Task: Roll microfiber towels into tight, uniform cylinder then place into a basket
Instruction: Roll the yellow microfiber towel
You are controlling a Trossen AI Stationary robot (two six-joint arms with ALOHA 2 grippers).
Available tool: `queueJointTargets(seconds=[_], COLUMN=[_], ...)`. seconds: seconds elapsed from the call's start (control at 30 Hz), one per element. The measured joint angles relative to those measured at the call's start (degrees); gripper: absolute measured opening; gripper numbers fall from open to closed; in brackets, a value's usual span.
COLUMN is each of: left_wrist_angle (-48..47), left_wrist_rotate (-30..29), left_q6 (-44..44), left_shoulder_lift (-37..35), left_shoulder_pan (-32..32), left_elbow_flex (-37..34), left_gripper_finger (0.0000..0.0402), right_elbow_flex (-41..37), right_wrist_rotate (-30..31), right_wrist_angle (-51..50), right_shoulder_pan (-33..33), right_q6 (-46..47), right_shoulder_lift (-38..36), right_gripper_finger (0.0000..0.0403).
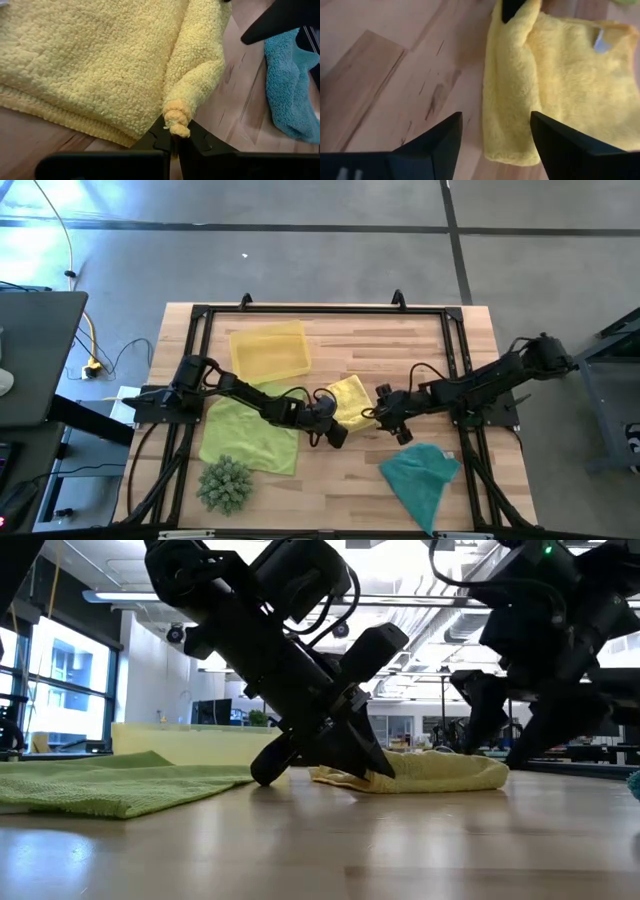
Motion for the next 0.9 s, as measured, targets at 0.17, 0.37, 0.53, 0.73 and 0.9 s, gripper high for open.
queueJointTargets(seconds=[0.17,0.37,0.53,0.73,0.9], left_wrist_angle=[0.0,0.0,0.1,0.2,0.2], left_wrist_rotate=[0.0,0.8,2.4,4.3,5.0], left_q6=[0.4,1.4,2.9,4.6,5.8], left_shoulder_lift=[0.0,0.0,0.0,0.0,0.0], left_shoulder_pan=[0.0,0.0,0.0,0.1,0.2], left_elbow_flex=[0.0,0.0,0.0,0.0,0.0], left_gripper_finger=[0.0004,0.0004,0.0004,0.0015,0.0020], right_elbow_flex=[0.0,0.0,0.4,0.4,0.4], right_wrist_rotate=[-0.1,-0.6,-2.0,-2.5,-0.3], right_wrist_angle=[4.5,9.0,10.1,10.5,11.0], right_shoulder_pan=[-0.5,-2.4,-4.5,-5.8,-5.8], right_q6=[-0.8,-1.1,0.6,2.2,3.4], right_shoulder_lift=[4.9,9.8,12.8,13.9,14.2], right_gripper_finger=[0.0218,0.0205,0.0204,0.0166,0.0080])
